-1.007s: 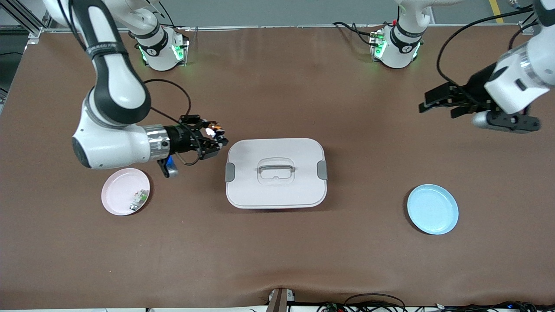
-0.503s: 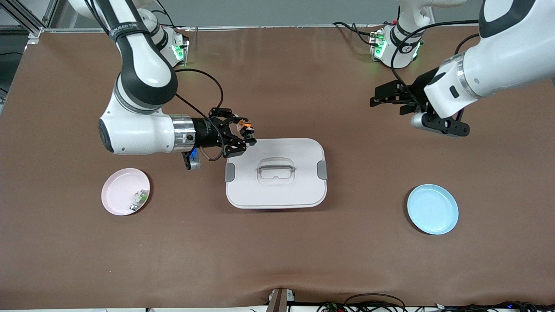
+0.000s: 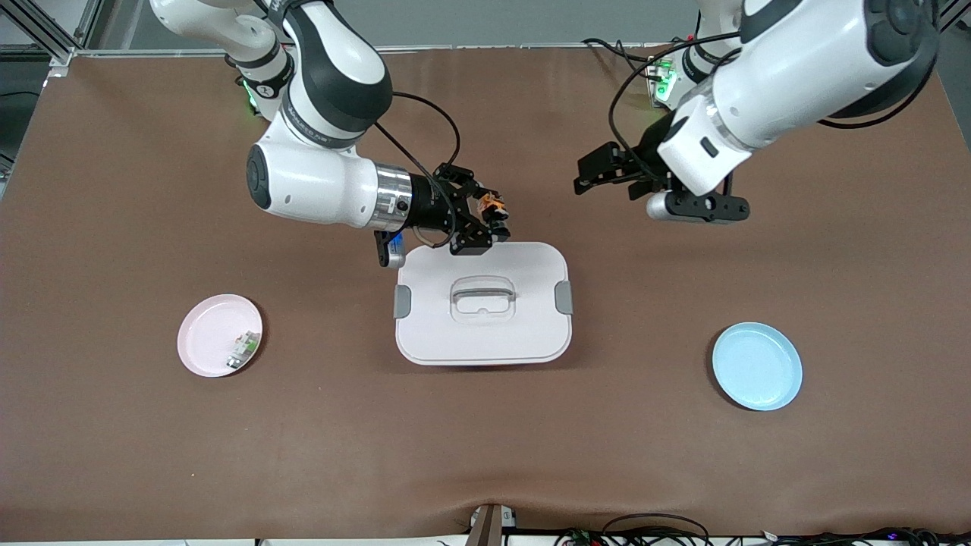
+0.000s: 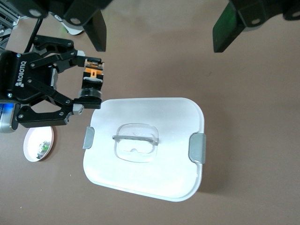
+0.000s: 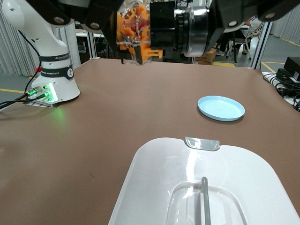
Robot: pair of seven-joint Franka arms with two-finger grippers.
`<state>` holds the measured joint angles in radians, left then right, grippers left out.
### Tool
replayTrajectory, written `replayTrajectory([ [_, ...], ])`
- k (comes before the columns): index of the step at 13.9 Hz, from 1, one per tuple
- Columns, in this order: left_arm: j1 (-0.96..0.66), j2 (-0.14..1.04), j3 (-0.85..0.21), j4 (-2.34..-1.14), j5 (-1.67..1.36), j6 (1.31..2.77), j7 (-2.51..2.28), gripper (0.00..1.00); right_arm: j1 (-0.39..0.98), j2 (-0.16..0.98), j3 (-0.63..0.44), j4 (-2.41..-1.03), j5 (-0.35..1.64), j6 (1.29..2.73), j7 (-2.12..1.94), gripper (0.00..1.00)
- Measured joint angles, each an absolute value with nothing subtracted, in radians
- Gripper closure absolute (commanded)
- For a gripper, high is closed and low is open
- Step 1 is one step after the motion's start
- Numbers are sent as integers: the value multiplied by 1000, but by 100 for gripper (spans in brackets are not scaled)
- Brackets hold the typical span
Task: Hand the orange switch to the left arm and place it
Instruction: 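Carry the switch above the box while the left gripper reaches toward it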
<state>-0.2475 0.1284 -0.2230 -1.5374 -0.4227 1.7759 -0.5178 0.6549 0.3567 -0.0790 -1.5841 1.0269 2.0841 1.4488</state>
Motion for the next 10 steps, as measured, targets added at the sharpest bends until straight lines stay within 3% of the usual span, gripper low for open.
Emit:
replayTrajectory([
  [6, -247, 136, -254, -1615, -535, 1890, -533, 13, 655, 357, -86, -1584, 1027, 2081, 1449, 67],
  [10, -251, 143, -292, -1708, -663, 2117, -533, 13, 655, 359, -86, -1584, 1027, 2080, 1449, 67],
])
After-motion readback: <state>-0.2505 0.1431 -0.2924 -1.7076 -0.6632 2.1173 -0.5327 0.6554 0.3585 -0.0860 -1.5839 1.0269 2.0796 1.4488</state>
